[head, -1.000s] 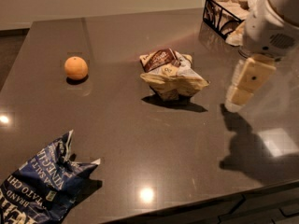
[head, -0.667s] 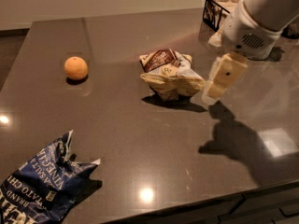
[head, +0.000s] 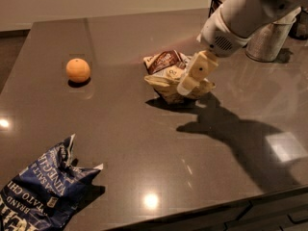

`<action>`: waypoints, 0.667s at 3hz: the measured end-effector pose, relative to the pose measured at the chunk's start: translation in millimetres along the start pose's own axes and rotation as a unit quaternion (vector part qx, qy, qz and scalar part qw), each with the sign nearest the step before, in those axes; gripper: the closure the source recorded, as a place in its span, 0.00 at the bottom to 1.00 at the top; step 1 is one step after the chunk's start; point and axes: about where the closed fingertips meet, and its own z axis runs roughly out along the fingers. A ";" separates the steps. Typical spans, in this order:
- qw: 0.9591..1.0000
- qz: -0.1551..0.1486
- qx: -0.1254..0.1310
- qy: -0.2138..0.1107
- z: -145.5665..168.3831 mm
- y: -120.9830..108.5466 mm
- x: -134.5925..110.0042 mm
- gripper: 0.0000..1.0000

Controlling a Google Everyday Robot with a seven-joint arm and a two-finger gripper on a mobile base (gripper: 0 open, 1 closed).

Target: Move brown chip bag near blue chip bag

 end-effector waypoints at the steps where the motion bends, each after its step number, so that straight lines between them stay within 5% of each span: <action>1: 1.000 0.015 0.018 -0.009 19.4 -15.6 -8.5 0.00; 2: 0.999 0.025 0.023 -0.006 31.2 -22.0 -4.9 0.17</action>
Offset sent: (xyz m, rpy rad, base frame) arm 0.0438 0.0044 -0.0342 0.0149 -0.0152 -0.0949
